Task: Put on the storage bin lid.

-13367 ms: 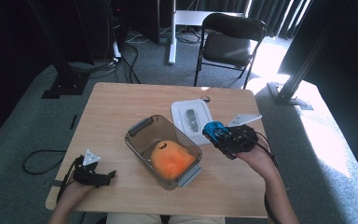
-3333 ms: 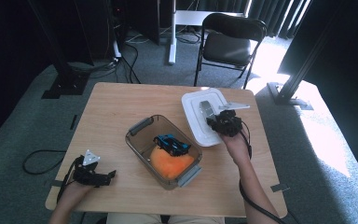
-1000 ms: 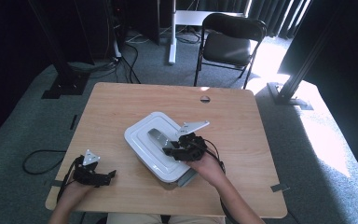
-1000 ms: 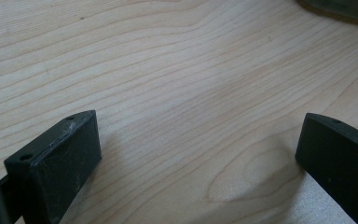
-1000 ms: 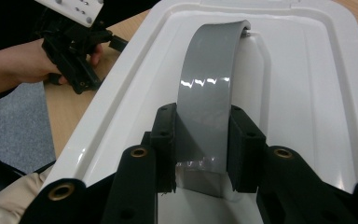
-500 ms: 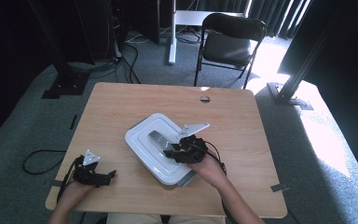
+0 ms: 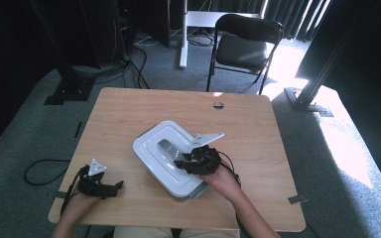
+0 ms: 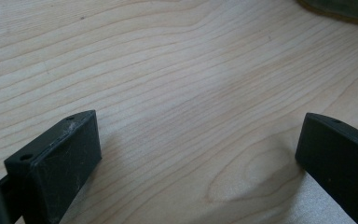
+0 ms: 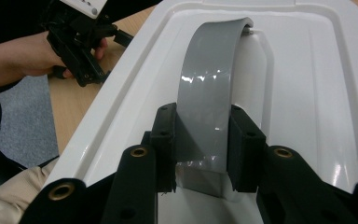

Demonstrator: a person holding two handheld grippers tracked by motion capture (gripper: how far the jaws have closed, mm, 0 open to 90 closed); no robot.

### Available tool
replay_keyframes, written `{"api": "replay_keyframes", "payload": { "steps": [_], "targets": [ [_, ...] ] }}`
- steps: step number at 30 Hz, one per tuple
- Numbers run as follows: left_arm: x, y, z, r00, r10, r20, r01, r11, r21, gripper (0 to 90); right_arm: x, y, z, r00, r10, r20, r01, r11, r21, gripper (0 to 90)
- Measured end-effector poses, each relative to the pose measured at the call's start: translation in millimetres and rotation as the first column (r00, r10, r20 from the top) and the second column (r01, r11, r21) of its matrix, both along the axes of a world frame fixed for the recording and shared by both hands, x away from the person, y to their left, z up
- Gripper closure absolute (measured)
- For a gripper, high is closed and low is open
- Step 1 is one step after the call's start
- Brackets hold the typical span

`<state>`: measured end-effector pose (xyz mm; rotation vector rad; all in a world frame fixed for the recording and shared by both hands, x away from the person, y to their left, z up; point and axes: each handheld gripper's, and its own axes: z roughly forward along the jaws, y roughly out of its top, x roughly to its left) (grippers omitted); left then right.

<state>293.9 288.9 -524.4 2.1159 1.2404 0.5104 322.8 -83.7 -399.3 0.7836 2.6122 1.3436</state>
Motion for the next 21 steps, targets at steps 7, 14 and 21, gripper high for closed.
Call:
{"api": "replay_keyframes", "payload": {
  "steps": [7, 14, 21],
  "targets": [
    [0.2, 0.4, 0.1, 1.0000, 0.009, 0.000, -0.009, 1.0000, 0.001, 0.5, -1.8, -3.3, 4.2, 0.9995, 0.020, 0.024, -0.020, 1.000, 0.001, 40.2],
    [0.0, -0.8, 0.3, 0.9992, 0.041, 0.001, -0.041, 0.9992, 0.002, 0.5, 1.1, -18.7, 14.6, 0.9997, -0.005, 0.024, 0.004, 0.998, 0.055, 30.0],
    [0.0, 0.3, 0.5, 0.9986, 0.052, 0.006, -0.052, 0.9986, -0.004, 0.5, 2.7, -20.3, 23.1, 0.9995, -0.017, 0.025, 0.015, 0.998, 0.068, 17.9]
  ]
}}
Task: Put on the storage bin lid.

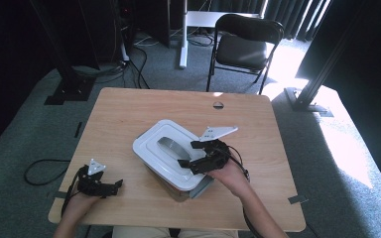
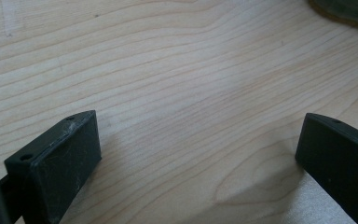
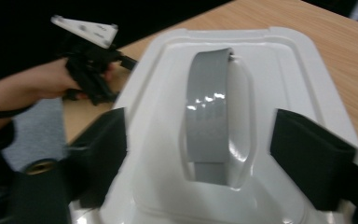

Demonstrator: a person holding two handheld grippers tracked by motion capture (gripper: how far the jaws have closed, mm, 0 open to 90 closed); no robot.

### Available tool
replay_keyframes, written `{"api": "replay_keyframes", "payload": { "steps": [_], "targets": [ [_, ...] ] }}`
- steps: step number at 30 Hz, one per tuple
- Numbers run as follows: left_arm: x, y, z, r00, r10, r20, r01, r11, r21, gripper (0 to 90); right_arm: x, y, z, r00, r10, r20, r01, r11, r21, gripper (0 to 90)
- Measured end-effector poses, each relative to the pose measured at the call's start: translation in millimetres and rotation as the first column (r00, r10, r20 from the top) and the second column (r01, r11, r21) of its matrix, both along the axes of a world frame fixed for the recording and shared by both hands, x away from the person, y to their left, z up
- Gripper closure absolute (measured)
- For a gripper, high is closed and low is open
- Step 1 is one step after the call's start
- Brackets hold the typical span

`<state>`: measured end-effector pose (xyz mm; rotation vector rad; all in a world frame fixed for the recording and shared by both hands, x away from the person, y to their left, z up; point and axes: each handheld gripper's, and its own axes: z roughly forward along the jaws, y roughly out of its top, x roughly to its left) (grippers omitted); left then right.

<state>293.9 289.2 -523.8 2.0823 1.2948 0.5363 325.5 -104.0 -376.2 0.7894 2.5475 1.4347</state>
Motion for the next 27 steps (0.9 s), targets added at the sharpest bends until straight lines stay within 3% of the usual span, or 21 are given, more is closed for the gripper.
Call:
{"api": "replay_keyframes", "payload": {
  "steps": [2, 4, 5, 6, 8, 11, 15, 20, 27],
  "targets": [
    [-0.7, 0.9, 0.3, 1.0000, 0.002, 0.006, -0.001, 0.9999, -0.010, 0.5, 0.2, 5.8, -1.6, 0.9997, -0.019, 0.014, 0.020, 0.999, -0.027, 19.3],
    [-1.5, 2.1, 0.5, 1.0000, 0.001, 0.010, -0.001, 0.9998, -0.022, 0.5, -1.4, 9.2, -4.6, 0.9974, -0.027, 0.067, 0.031, 0.998, -0.061, 41.8],
    [-1.5, 2.1, 0.5, 1.0000, 0.001, 0.010, -0.001, 0.9998, -0.022, 0.5, -1.4, 9.2, -4.6, 0.9974, -0.027, 0.067, 0.031, 0.998, -0.061, 41.8],
    [-1.5, 3.0, 0.4, 1.0000, 0.002, 0.004, -0.002, 0.9997, -0.026, 0.5, -0.3, 10.9, -8.2, 0.9984, -0.028, 0.048, 0.031, 0.997, -0.068, 59.9],
    [-1.2, 3.0, 0.4, 1.0000, -0.006, 0.001, 0.006, 0.9998, -0.021, 0.5, -0.2, 13.0, -12.8, 0.9990, -0.024, 0.037, 0.027, 0.996, -0.089, 65.7],
    [-0.8, 0.9, -0.1, 0.9999, -0.016, -0.006, 0.016, 0.9999, -0.003, 0.5, -4.7, 16.4, -15.0, 0.9993, -0.031, 0.023, 0.032, 0.996, -0.085, 66.5],
    [-0.8, 0.6, -0.1, 0.9998, -0.018, -0.004, 0.018, 0.9998, 0.002, 0.5, -9.7, 20.4, -15.5, 0.9972, -0.062, 0.041, 0.066, 0.993, -0.095, 66.7],
    [-1.2, 1.7, 0.0, 0.9998, -0.016, -0.009, 0.016, 0.9998, -0.009, 0.5, -15.7, 20.4, -19.0, 0.9959, -0.081, 0.040, 0.084, 0.994, -0.073, 67.1],
    [-1.0, 0.7, -0.3, 0.9998, -0.018, -0.006, 0.018, 0.9998, 0.001, 0.5, -15.9, 17.7, -29.0, 0.9965, -0.083, 0.002, 0.083, 0.996, -0.026, 67.2]
  ]
}}
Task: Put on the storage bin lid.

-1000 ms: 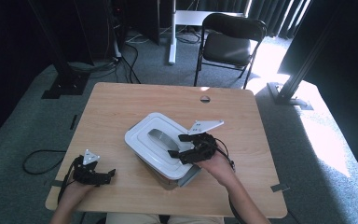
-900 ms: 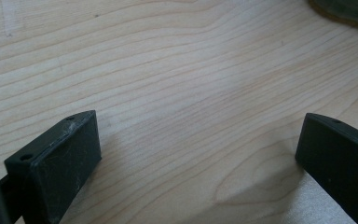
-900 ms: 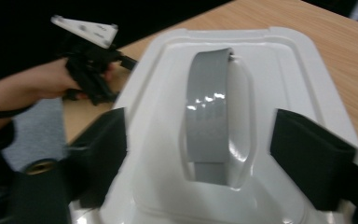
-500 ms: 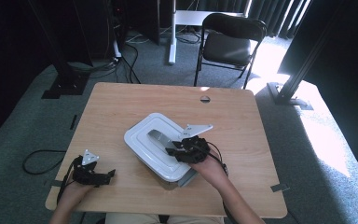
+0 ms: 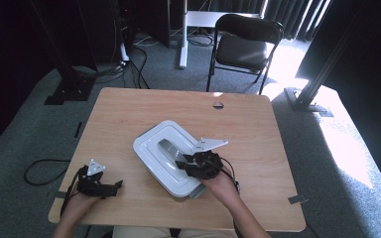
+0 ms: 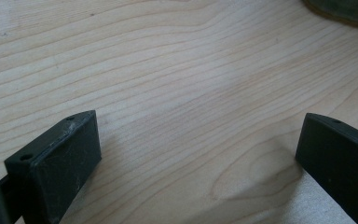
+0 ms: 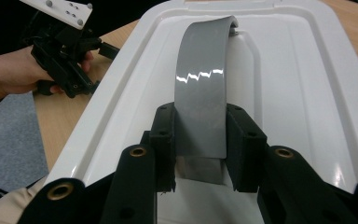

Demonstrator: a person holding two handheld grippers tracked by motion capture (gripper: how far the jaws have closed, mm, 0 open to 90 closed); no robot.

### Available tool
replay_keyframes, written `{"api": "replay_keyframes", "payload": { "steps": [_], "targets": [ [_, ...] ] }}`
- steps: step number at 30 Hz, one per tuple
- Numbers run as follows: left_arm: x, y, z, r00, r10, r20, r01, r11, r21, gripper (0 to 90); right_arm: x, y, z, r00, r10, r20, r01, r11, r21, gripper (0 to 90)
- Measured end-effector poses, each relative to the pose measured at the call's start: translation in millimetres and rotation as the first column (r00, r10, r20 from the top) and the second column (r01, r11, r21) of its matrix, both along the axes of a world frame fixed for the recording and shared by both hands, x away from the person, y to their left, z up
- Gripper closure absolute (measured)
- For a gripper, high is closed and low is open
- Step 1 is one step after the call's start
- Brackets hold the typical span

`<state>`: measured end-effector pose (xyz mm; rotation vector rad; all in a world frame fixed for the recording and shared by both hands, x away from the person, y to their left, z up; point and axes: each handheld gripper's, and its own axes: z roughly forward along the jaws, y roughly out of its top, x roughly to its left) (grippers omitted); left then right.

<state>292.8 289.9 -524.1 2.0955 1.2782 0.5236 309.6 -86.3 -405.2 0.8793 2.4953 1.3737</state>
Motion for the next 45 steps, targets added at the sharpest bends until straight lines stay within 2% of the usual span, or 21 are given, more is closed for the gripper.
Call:
{"api": "replay_keyframes", "payload": {
  "steps": [2, 5, 8, 14, 16, 19, 24, 27, 30, 33, 35, 37, 43, 45],
  "targets": [
    [0.0, -0.5, -0.1, 1.0000, -0.002, 0.000, 0.002, 1.0000, 0.005, 0.5, 1.1, 0.2, -1.2, 1.0000, 0.000, 0.002, 0.000, 1.000, 0.008, 67.2],
    [0.3, -0.7, 0.0, 1.0000, 0.000, -0.001, 0.000, 1.0000, 0.004, 0.5, -4.7, 4.2, -2.8, 0.9985, -0.023, 0.050, 0.024, 1.000, -0.010, 67.2],
    [0.8, -1.0, -0.1, 1.0000, 0.001, 0.000, -0.001, 1.0000, 0.003, 0.5, -2.7, 3.3, -1.5, 0.9994, -0.024, 0.024, 0.024, 1.000, -0.001, 66.8],
    [0.8, -0.9, -0.1, 1.0000, 0.001, 0.000, -0.001, 1.0000, 0.002, 0.5, -1.3, 3.5, 0.1, 0.9998, -0.016, 0.016, 0.016, 1.000, -0.007, 65.5],
    [1.0, -0.5, 0.0, 1.0000, 0.000, -0.001, 0.000, 1.0000, -0.002, 0.5, -0.3, 2.8, 0.6, 1.0000, 0.002, 0.003, -0.002, 1.000, -0.001, 55.0],
    [1.1, -0.6, 0.0, 1.0000, 0.001, -0.001, -0.001, 1.0000, 0.000, 0.5, -0.9, 2.3, 1.8, 0.9999, 0.008, 0.014, -0.007, 1.000, -0.022, 52.1],
    [1.1, -0.8, 0.0, 1.0000, 0.000, -0.001, 0.000, 1.0000, 0.003, 0.5, -0.1, -2.5, 3.7, 0.9999, 0.016, 0.006, -0.016, 1.000, -0.016, 44.7],
    [1.2, -0.9, 0.0, 1.0000, 0.001, -0.001, -0.001, 1.0000, 0.003, 0.5, -1.4, -4.8, 5.8, 0.9997, 0.018, 0.016, -0.017, 1.000, -0.014, 36.8],
    [1.3, -0.8, 0.0, 1.0000, 0.003, -0.001, -0.003, 1.0000, 0.003, 0.5, -1.5, -7.4, 7.1, 0.9998, 0.016, 0.013, -0.016, 1.000, -0.001, 34.2],
    [1.4, -0.6, 0.1, 0.9999, 0.014, 0.000, -0.014, 0.9999, 0.004, 0.5, -2.0, -17.3, 12.4, 0.9991, 0.016, 0.038, -0.017, 0.999, 0.040, 22.8],
    [1.2, -1.6, 0.2, 0.9997, 0.023, 0.007, -0.023, 0.9997, 0.012, 0.5, -0.5, -23.2, 14.7, 0.9989, 0.009, 0.046, -0.012, 0.998, 0.057, 20.1],
    [1.1, -3.5, 0.4, 0.9996, 0.025, 0.012, -0.025, 0.9996, 0.016, 0.5, 1.7, -27.8, 15.9, 0.9972, -0.005, 0.075, 0.002, 0.999, 0.038, 15.0],
    [0.8, -7.3, 1.2, 0.9991, 0.028, 0.031, -0.029, 0.9993, 0.026, 0.5, 10.3, -44.4, 16.0, 0.9919, -0.055, 0.115, 0.047, 0.996, 0.070, 14.7],
    [1.0, -9.8, 1.7, 0.9992, 0.028, 0.030, -0.029, 0.9991, 0.032, 0.5, 17.5, -54.5, 16.4, 0.9888, -0.083, 0.124, 0.074, 0.994, 0.077, 14.6]
  ]
}}
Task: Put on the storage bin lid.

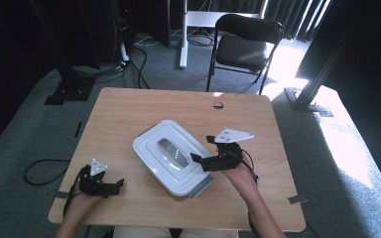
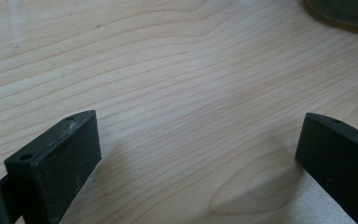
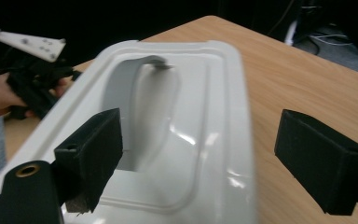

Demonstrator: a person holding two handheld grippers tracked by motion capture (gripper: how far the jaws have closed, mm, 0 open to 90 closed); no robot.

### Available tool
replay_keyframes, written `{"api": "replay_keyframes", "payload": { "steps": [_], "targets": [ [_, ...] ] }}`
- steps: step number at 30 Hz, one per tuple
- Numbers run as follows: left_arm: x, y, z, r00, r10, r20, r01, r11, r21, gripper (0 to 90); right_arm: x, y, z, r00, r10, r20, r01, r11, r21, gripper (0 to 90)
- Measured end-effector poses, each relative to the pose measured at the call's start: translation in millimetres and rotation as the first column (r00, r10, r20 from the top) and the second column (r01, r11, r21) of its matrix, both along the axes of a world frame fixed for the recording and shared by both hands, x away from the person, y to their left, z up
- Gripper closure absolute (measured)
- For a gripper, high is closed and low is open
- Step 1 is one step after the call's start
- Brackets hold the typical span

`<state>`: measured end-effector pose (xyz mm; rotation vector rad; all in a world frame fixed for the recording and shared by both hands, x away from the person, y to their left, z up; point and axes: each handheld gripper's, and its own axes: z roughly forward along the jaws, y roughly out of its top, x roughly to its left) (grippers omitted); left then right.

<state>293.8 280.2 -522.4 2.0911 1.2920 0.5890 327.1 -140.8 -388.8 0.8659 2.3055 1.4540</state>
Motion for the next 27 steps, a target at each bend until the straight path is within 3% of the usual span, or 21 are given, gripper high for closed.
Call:
{"api": "replay_keyframes", "payload": {
  "steps": [6, 14, 16, 20, 27],
  "targets": [
    [2.1, -4.2, 5.5, 0.9998, 0.002, 0.017, -0.002, 1.0000, -0.007, 0.5, 22.3, -17.8, -5.3, 0.9984, -0.054, -0.013, 0.055, 0.998, 0.012, 13.6],
    [6.6, -17.4, 14.3, 0.9990, -0.011, 0.044, 0.012, 0.9997, -0.023, 0.5, 54.3, -41.5, -28.2, 0.9865, -0.159, -0.038, 0.161, 0.986, 0.041, 13.7],
    [6.7, -22.7, 15.3, 0.9985, -0.025, 0.049, 0.027, 0.9993, -0.025, 0.5, 60.1, -46.4, -35.3, 0.9819, -0.186, -0.036, 0.187, 0.982, 0.019, 13.7],
    [6.6, -33.2, 15.5, 0.9971, -0.053, 0.055, 0.054, 0.9980, -0.033, 0.5, 66.4, -54.2, -51.3, 0.9738, -0.221, -0.056, 0.222, 0.975, 0.014, 13.9],
    [8.5, -44.7, 15.5, 0.9953, -0.075, 0.061, 0.077, 0.9960, -0.045, 0.5, 70.6, -58.2, -73.6, 0.9664, -0.240, -0.092, 0.240, 0.971, -0.012, 13.8]
  ]
}}
